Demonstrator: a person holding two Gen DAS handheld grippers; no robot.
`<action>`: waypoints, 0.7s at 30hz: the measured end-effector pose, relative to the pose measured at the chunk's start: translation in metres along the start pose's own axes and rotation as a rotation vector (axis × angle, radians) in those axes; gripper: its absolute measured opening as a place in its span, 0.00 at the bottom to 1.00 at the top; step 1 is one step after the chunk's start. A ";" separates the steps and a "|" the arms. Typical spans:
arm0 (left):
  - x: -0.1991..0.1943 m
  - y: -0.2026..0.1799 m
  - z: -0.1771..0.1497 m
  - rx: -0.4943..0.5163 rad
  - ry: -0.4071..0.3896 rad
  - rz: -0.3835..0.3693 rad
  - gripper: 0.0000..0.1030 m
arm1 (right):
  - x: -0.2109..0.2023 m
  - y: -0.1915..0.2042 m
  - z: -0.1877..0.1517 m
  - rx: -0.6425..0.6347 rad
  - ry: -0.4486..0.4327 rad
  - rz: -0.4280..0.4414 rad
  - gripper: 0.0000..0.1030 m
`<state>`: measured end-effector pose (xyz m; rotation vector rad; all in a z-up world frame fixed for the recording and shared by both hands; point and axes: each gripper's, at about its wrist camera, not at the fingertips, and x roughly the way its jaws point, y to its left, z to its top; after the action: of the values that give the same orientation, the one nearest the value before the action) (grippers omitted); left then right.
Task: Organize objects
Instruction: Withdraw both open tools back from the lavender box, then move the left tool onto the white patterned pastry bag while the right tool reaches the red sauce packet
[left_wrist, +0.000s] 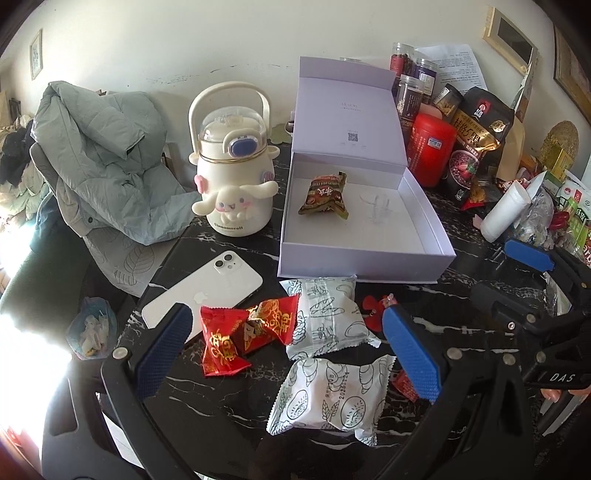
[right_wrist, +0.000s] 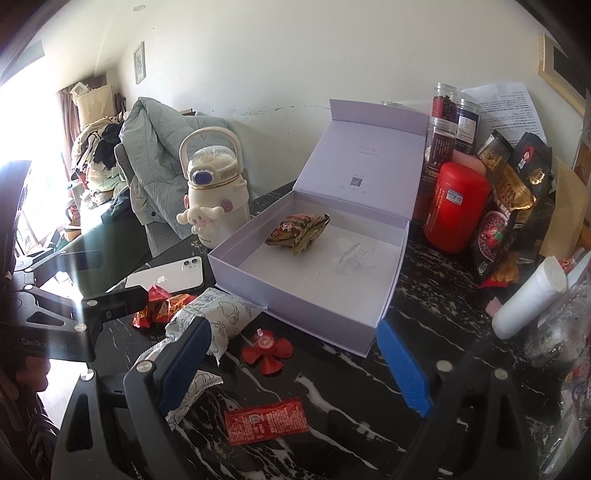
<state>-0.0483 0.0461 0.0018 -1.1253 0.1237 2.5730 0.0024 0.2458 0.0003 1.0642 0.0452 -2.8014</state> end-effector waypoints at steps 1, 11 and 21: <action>0.001 0.000 -0.002 -0.001 0.004 -0.005 1.00 | 0.001 0.001 -0.002 -0.001 0.006 0.005 0.90; 0.014 0.001 -0.026 -0.011 0.066 -0.043 1.00 | 0.013 0.004 -0.027 -0.005 0.062 0.049 0.90; 0.022 -0.005 -0.045 -0.010 0.097 -0.049 1.00 | 0.026 0.004 -0.059 -0.016 0.140 0.082 0.90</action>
<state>-0.0293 0.0468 -0.0451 -1.2419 0.1045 2.4790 0.0223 0.2432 -0.0611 1.2278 0.0373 -2.6459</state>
